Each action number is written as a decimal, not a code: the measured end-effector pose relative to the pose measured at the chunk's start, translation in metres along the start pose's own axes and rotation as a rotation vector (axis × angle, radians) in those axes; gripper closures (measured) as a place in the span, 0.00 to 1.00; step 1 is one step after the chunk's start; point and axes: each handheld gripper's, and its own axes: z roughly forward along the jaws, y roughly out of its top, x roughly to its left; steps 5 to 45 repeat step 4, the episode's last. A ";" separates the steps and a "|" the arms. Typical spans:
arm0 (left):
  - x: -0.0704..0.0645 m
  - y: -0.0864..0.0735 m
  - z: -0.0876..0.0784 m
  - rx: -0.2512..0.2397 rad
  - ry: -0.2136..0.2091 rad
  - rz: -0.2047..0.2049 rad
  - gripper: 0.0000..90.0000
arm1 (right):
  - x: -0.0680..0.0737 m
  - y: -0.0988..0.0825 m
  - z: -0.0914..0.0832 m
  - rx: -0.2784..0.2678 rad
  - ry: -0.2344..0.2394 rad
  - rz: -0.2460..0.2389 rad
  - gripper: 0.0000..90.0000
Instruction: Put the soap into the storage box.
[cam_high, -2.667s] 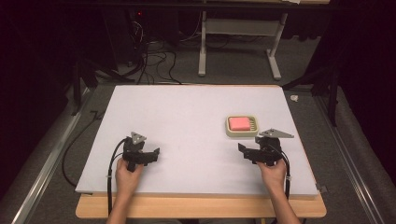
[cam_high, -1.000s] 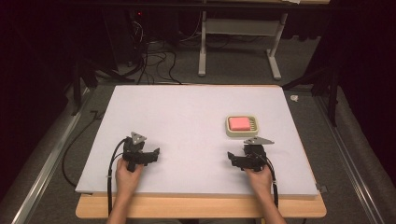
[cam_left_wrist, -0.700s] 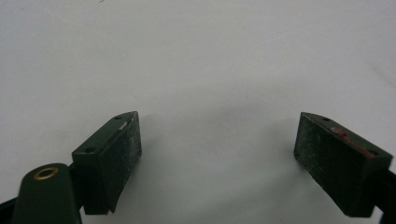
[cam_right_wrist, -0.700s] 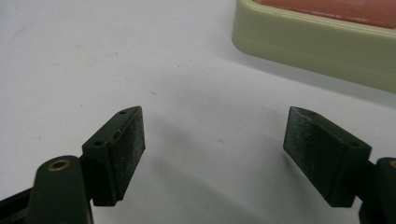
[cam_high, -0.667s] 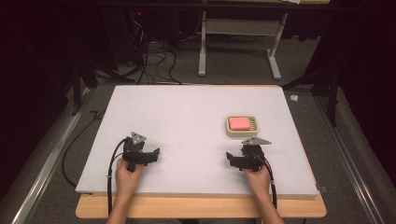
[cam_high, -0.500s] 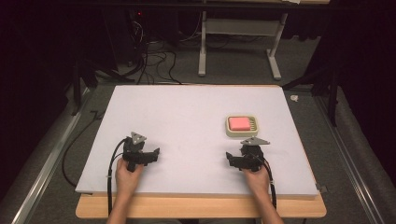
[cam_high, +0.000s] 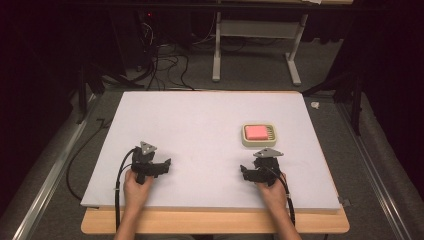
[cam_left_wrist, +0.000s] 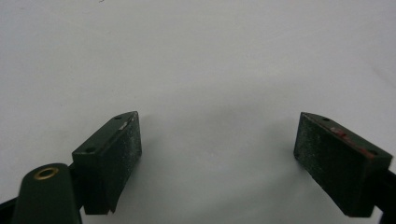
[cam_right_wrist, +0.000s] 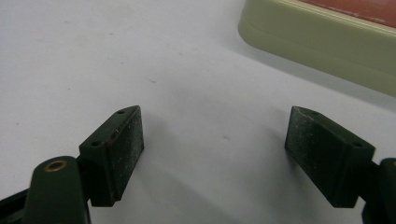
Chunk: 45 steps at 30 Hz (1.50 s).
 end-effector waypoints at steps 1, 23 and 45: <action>0.000 0.000 0.000 0.001 -0.001 0.000 0.17 | 0.000 0.000 0.000 0.000 0.000 0.000 0.22; 0.000 0.000 0.000 0.003 -0.002 0.001 0.17 | 0.000 0.000 0.000 0.000 -0.002 -0.001 0.23; 0.000 0.000 0.000 0.003 -0.002 0.001 0.17 | 0.000 0.000 0.000 0.000 -0.002 -0.001 0.23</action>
